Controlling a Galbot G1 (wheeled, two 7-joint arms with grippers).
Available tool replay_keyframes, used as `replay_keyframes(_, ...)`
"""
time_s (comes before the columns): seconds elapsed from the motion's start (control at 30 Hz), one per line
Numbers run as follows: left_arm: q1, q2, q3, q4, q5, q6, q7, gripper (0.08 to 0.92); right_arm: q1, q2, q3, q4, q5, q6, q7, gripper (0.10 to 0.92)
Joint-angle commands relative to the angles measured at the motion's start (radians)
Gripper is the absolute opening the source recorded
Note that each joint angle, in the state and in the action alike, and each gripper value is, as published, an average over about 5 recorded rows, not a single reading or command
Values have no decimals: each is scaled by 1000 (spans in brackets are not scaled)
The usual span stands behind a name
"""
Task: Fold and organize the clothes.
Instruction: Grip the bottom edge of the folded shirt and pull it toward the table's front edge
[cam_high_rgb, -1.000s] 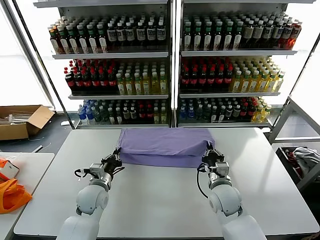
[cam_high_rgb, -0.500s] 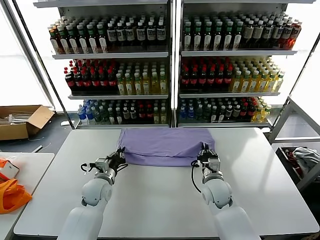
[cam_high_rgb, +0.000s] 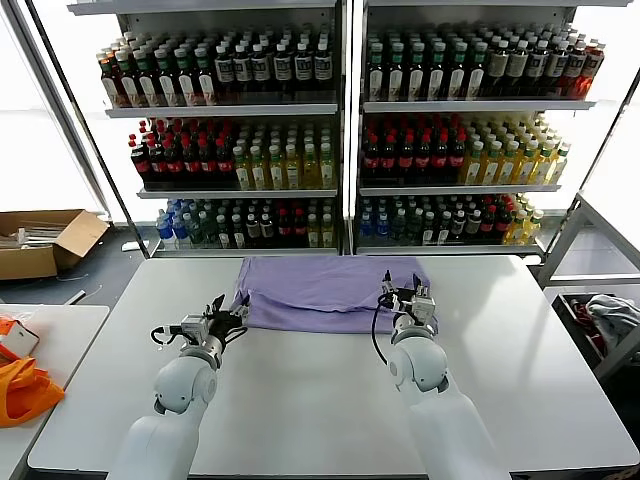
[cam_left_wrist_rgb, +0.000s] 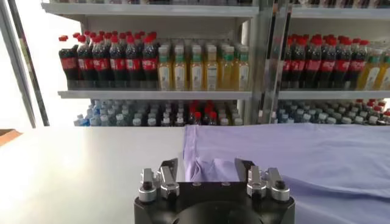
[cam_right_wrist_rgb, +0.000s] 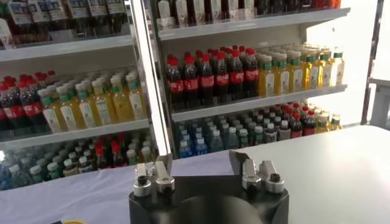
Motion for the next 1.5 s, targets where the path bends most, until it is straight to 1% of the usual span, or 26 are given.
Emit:
replay_keyframes(0.03, 56, 1, -4, -60, 13, 20, -9, 716, -79, -41, 8, 93, -20, -46, 36, 810)
replay_keyframes(0.13, 51, 0, -4, -56, 19, 28, -13, 788, -128, -60, 11, 126, -60, -78, 38, 821)
replay_keyframes(0.23, 42, 5, -5, -50, 22, 40, -18, 817, -167, -74, 13, 153, -68, -100, 38, 822)
replay_keyframes(0.63, 3, 22, 12, 8, 26, 65, -24, 823, -183, -87, 45, 114, -66, -147, 43, 823)
replay_keyframes(1.07, -26, 16, 21, 74, 27, 84, -30, 823, -148, -78, 36, 64, -37, -171, 60, 818)
replay_keyframes(1.17, -31, 16, 18, 88, 28, 84, -32, 823, -142, -69, 31, 44, -34, -167, 66, 767)
replay_keyframes(1.4, -16, 27, 23, 93, 35, 92, -36, 817, -153, -59, 22, 24, -26, -166, 66, 568)
replay_keyframes(1.47, 3, 33, 27, 71, 34, 107, -35, 796, -162, -61, 21, 30, -11, -176, 76, 507)
replay_keyframes(1.5, 14, 36, 28, 58, 33, 116, -34, 768, -167, -64, 19, 34, -2, -182, 82, 481)
